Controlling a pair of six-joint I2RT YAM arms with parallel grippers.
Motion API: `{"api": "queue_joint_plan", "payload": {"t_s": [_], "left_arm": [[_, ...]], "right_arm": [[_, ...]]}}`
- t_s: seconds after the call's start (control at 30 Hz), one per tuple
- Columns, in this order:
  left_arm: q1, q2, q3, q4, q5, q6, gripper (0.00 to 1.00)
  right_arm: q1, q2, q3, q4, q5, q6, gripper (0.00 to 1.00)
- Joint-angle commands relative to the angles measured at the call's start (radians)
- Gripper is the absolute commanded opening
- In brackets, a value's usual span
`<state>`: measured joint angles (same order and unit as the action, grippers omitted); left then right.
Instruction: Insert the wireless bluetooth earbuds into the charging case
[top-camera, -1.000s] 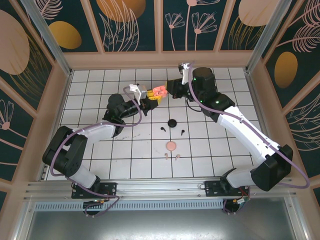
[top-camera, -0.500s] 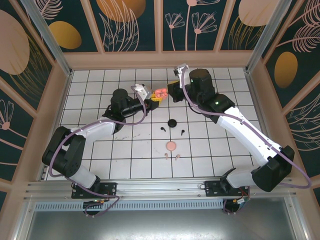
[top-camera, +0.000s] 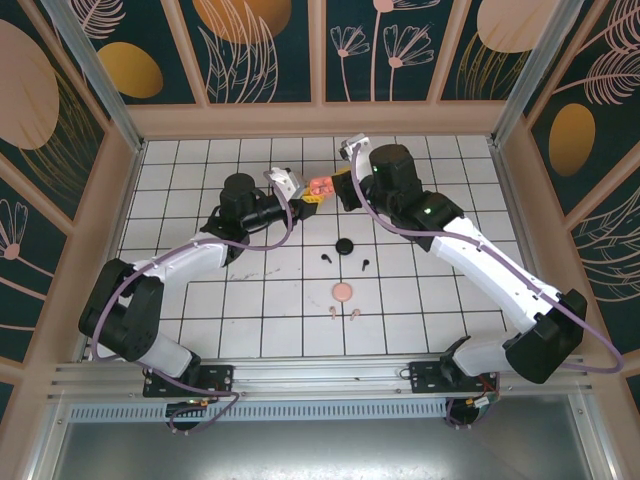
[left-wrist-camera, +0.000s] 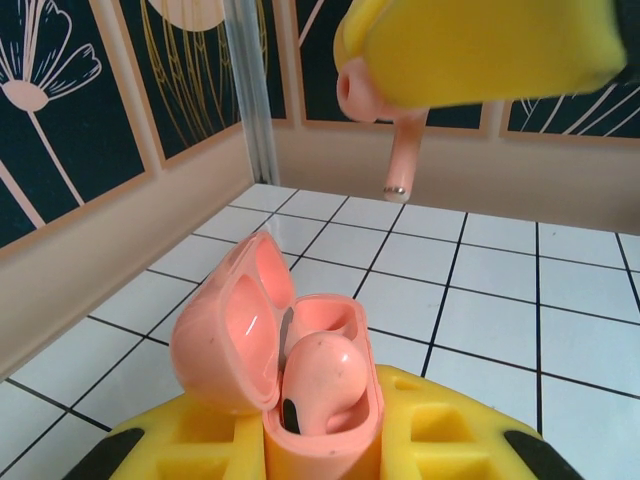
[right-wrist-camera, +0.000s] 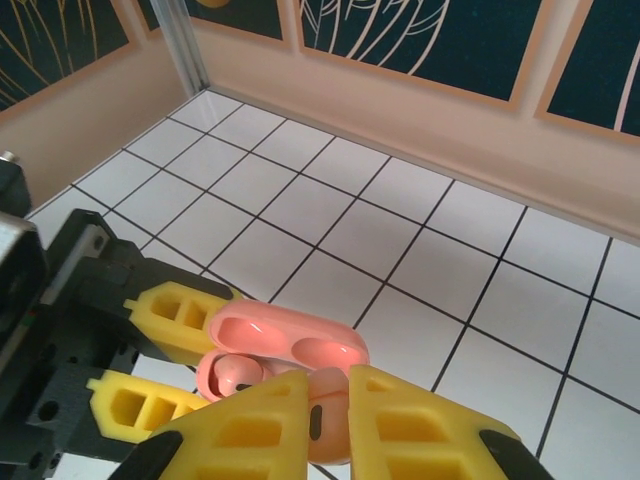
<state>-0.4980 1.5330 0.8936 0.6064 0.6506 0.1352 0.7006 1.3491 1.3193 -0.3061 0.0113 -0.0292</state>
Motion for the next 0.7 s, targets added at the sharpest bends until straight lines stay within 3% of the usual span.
{"api": "queue_joint_plan", "payload": {"t_s": [0.0,0.67], "left_arm": [[-0.007,-0.034,0.033,-0.011,0.033,0.027,0.00],[-0.006,-0.039,0.047,-0.013,0.067,0.014,0.00]], "right_arm": [[0.015,-0.006,-0.015,-0.005,0.046,-0.033,0.13],[0.042,0.054,-0.001,-0.001,0.124,-0.064,0.12]]}}
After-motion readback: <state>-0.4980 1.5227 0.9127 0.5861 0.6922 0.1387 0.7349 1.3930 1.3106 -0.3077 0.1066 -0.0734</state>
